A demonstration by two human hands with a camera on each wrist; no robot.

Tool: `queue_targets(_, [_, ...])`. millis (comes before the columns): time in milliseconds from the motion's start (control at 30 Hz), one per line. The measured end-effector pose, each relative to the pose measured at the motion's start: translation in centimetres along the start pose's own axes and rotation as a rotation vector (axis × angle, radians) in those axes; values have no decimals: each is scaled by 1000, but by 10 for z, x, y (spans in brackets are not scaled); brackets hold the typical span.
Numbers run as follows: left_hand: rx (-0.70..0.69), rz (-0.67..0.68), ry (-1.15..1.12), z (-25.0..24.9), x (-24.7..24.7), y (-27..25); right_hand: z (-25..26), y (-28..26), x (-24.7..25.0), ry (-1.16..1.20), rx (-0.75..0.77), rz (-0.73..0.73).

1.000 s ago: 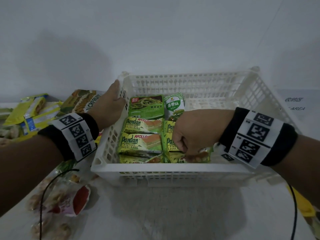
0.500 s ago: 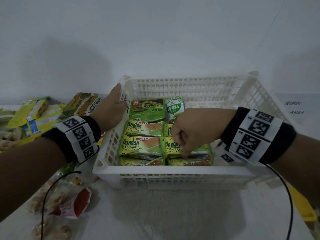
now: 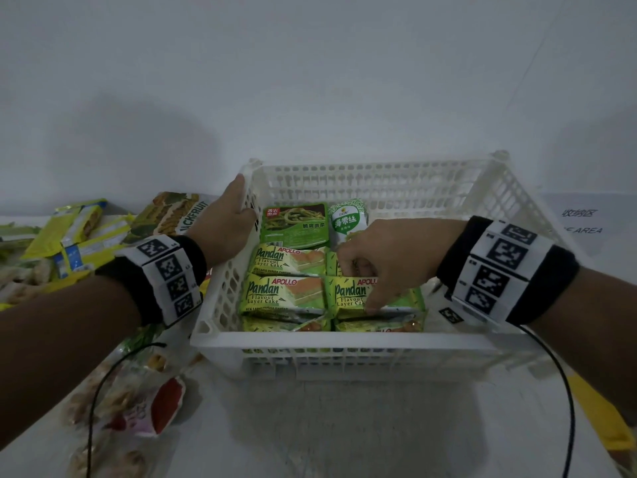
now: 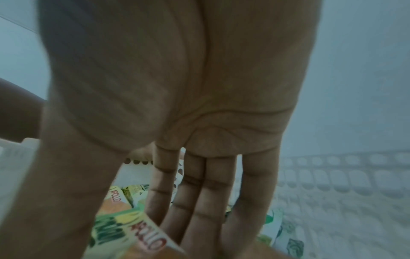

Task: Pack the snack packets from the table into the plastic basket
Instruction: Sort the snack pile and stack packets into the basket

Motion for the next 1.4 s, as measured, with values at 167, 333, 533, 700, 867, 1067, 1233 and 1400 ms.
queue_targets(167, [-8,-2,-5,0,-1,0,-2,0,1,4,-23,30])
queue_targets(333, [-11,-10,18,0,-2,1,-2,1,-1,11,-30,40])
queue_targets(533, [-13,-4,8,0,1,1,-6,1,4,121,-93,49])
queue_targets(700, [0,10,-15,-7,6,-5,-2,10,40,66,-63,-187])
queue_targets(867, [-64,-65,-25,-11,33,-15,17,21,75,-56,-25,-433])
queue_targets(1067, [-297,-158,192,-9,89,-36,57,40,99,-84,-22,-562])
queue_targets(1233, [-387,-186,240,19,136,-48,117,67,112,-109,-25,-595])
queue_targets(1400, [-458,-168,205,70,181,-65,184,104,115,-155,-86,-592])
Point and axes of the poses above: each hand's wrist, its own y-axis towards the middle knuckle, its own x-axis out of the back of the hand, z = x × y, the point moved 7 cm from there along y, towards the middle knuckle, and after that the axes turned 11 degrees about -z, right-handed, at the moved point
